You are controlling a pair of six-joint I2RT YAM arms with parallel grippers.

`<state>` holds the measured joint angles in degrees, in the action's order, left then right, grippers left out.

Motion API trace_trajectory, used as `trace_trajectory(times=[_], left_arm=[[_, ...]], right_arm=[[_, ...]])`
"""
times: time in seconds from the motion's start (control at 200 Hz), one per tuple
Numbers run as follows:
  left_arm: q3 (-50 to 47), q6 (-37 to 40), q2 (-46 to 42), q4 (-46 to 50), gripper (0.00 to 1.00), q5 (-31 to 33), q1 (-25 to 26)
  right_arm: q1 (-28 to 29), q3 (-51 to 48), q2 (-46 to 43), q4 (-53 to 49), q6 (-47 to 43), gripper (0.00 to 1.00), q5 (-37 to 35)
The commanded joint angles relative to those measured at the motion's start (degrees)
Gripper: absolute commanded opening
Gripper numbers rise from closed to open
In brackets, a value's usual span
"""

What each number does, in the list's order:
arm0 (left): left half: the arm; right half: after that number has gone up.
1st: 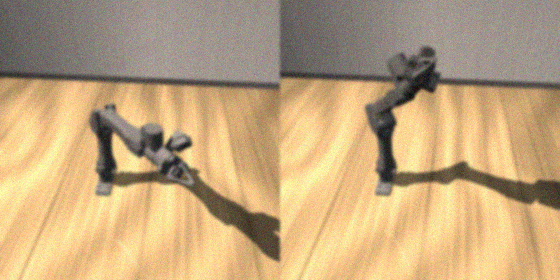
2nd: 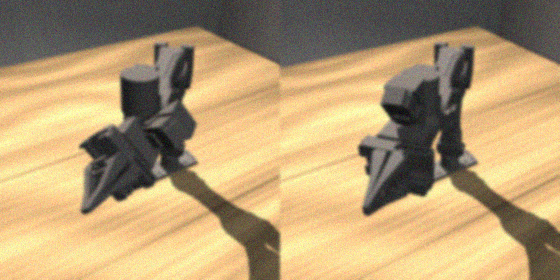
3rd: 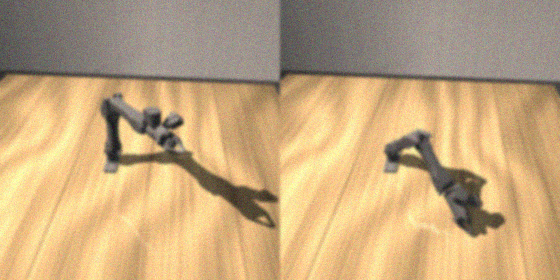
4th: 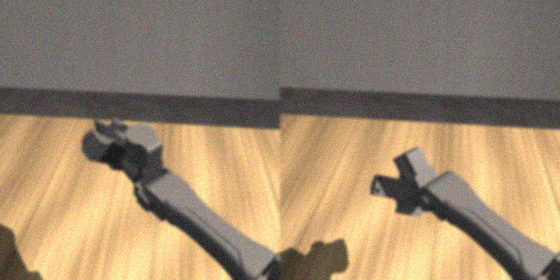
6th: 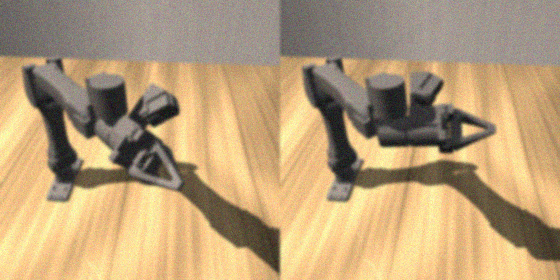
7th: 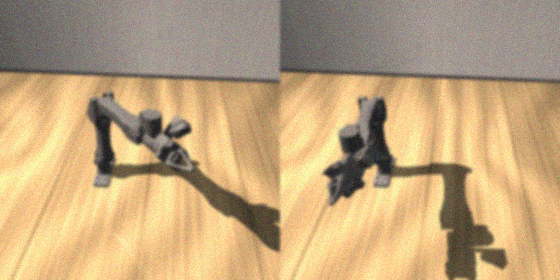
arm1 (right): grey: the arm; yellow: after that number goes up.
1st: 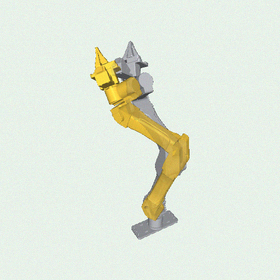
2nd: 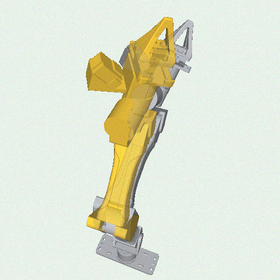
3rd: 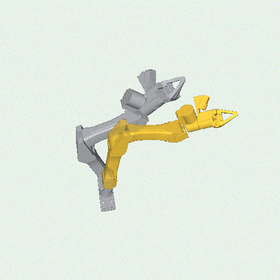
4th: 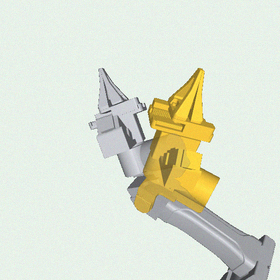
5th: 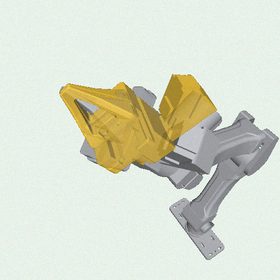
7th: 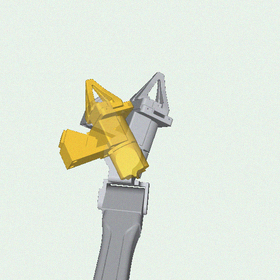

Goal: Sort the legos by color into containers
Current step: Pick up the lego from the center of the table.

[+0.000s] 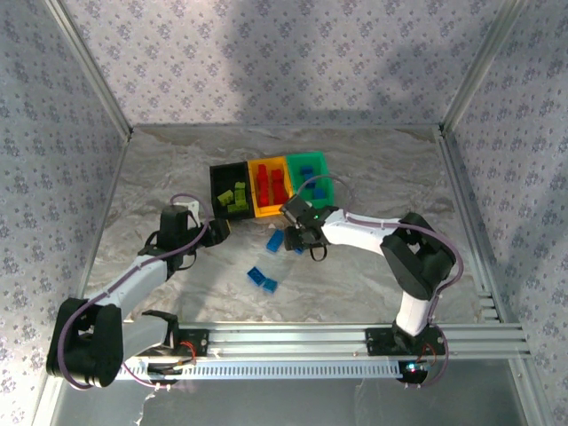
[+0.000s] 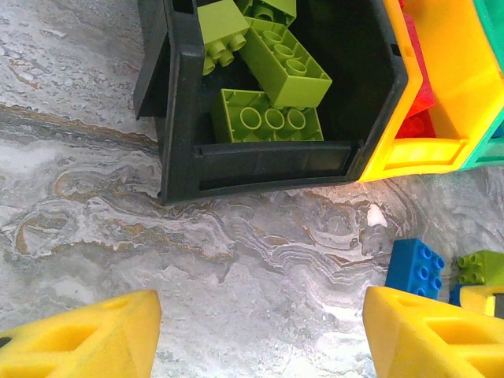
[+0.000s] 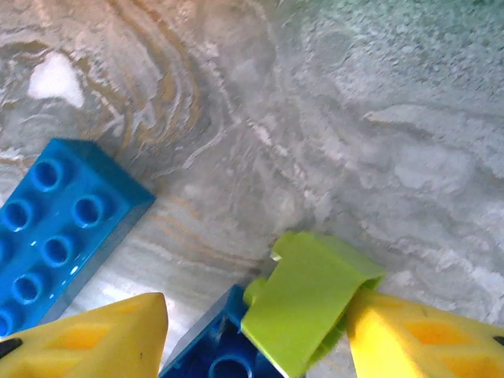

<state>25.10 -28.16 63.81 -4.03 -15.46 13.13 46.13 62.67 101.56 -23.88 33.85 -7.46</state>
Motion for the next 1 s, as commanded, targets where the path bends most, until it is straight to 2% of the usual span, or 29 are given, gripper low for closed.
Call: trace_trajectory(times=[0.0,0.14,0.385,0.48,0.67,0.925,0.995], left_arm=[[0.74,-0.05,-0.55,-0.44,0.68,-0.68,0.29],[0.83,-0.05,-0.27,-0.46,0.68,-0.69,0.50],[0.91,0.22,-0.36,-0.18,0.68,-0.22,0.53],[0.91,0.21,-0.40,-0.09,0.68,-0.27,0.58],[0.91,0.19,-0.78,0.08,0.68,-0.31,0.57],[0.91,-0.29,-1.06,0.30,0.68,0.38,0.58],[0.91,-0.78,-1.06,1.03,0.68,1.87,0.54]], right_arm=[[-1.01,-0.88,-2.58,-2.11,1.40,0.63,-1.34],[-3.38,-0.80,-1.91,-1.41,1.48,0.62,-1.08],[-3.63,2.41,3.01,-2.04,1.38,0.62,-1.95],[-3.33,2.71,4.06,-1.26,1.44,0.55,-1.02],[-3.19,2.03,2.85,-1.10,1.40,0.35,-1.15],[-2.07,5.10,-0.31,-4.95,-0.97,0.33,-3.76],[-0.94,11.02,0.45,-6.08,-2.46,0.33,-3.25]])
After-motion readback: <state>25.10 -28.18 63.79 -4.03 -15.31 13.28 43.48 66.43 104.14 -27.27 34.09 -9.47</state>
